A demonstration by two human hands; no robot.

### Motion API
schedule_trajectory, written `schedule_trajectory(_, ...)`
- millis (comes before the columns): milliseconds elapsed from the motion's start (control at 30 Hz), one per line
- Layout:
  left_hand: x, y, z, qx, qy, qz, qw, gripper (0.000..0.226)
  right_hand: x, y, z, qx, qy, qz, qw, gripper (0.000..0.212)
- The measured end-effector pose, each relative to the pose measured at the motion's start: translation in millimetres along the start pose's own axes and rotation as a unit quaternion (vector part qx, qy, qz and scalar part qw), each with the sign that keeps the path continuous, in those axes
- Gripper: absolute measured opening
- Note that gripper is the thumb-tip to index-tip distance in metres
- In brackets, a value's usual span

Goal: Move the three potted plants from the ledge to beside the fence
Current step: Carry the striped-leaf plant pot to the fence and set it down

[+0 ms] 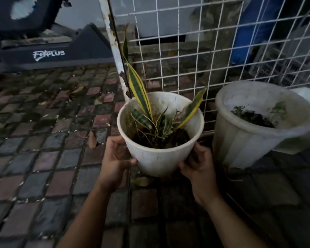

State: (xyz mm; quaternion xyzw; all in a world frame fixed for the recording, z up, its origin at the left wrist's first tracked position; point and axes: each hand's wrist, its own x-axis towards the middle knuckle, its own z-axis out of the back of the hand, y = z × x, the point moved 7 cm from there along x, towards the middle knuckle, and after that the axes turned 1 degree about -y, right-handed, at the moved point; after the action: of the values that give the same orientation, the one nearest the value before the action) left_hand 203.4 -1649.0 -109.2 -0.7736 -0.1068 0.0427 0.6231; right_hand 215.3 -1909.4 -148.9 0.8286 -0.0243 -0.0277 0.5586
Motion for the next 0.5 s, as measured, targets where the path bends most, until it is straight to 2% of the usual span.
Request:
schedule_trajectory(433,-20,21,2,0.023,0.010,0.041,0.999,0.068,-19,-19,13,-0.028,0.009,-0.049,0.998,0.062)
schedule_trajectory(500,-18,13,4,0.014,-0.006,0.046,0.999,0.060,-21,-17,10,-0.034,0.022,-0.055,0.998,0.058)
